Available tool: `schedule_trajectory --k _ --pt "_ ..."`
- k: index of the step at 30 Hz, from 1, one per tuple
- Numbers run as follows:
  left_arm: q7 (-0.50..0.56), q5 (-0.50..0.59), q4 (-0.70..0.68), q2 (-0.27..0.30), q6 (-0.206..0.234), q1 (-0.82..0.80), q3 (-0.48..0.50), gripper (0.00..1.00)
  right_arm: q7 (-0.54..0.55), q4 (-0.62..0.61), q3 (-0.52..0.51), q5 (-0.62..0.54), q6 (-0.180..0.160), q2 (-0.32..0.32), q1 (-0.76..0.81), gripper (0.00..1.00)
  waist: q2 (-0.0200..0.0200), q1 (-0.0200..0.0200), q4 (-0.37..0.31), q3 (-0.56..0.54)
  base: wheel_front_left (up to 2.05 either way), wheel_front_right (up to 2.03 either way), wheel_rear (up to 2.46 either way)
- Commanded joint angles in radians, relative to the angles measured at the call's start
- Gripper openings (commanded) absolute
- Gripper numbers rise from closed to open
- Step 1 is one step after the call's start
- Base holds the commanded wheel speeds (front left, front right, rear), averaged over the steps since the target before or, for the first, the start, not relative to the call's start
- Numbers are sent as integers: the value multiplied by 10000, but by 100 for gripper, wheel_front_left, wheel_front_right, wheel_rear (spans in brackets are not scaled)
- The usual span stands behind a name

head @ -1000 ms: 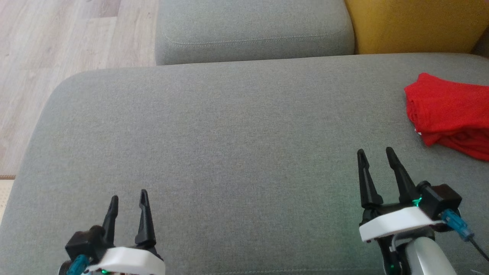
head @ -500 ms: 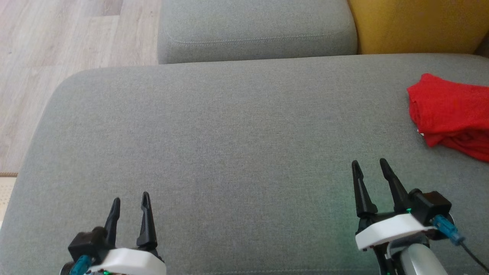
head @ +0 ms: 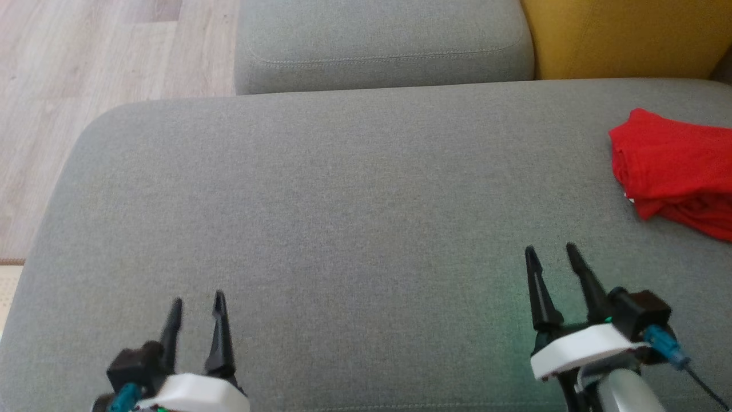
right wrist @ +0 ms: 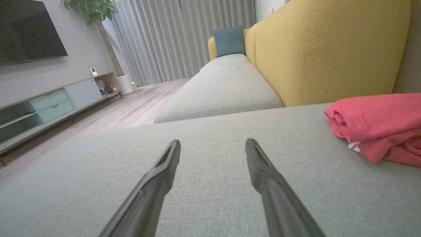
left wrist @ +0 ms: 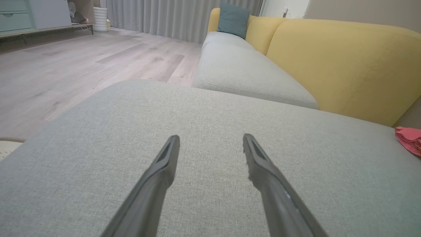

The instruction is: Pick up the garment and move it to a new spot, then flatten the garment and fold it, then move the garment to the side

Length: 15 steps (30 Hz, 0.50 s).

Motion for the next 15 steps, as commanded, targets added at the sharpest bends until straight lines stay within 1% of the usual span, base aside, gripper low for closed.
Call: schedule_trajectory --k 1,6,15 --pt "1 -1 -2 0 -1 0 1 0 0 -1 2 1 0 0 1 0 -1 0 0 0 0 0 0" --pt "47 -118 614 -9 -5 163 -8 0 29 559 16 104 -1 3 282 0 -1 0 -1 0 0 0 0" --pt "286 -1254 644 42 -188 -45 141 0 262 432 -112 1277 4 -46 215 0 -1 0 9 21 0 0 0"
